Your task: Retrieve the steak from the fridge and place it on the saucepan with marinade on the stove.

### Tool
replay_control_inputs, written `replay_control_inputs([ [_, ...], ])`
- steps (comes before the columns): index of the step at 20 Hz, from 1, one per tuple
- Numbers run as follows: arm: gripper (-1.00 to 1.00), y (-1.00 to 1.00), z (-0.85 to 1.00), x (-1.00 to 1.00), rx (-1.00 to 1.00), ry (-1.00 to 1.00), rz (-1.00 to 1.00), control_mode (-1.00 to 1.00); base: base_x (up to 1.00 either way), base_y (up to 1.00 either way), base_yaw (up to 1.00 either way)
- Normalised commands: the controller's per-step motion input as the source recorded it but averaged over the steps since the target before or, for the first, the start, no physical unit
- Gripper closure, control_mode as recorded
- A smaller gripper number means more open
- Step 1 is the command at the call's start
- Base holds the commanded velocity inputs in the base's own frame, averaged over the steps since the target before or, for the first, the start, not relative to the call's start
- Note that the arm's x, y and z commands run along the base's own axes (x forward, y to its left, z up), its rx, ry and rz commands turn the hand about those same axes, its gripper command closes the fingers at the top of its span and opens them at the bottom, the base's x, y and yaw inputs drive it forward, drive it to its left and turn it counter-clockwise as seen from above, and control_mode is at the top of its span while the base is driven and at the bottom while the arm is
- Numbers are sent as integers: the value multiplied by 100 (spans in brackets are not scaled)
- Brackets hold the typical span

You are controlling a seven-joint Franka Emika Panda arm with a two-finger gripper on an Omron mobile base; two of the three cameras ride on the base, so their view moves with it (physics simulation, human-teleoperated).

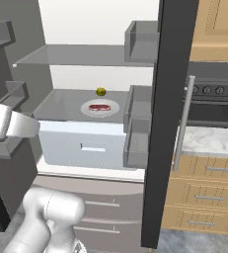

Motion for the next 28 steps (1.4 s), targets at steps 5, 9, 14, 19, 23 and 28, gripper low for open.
replay_control_inputs([
  [5,-100,-6,-26,31,-2,-1,0,-100,0,0,0],
  [9,-100,-26,-10,18,0,-9,5,-100,0,0,0],
  [14,-100,-28,-1,19,0,-3,4,-100,0,0,0],
  [19,-100,0,0,7,0,0,0,-100,0,0,0],
  [23,-100,0,-11,11,0,-1,0,100,3,0,0],
  [28,-100,0,0,0,0,0,0,100,20,-2,0],
])
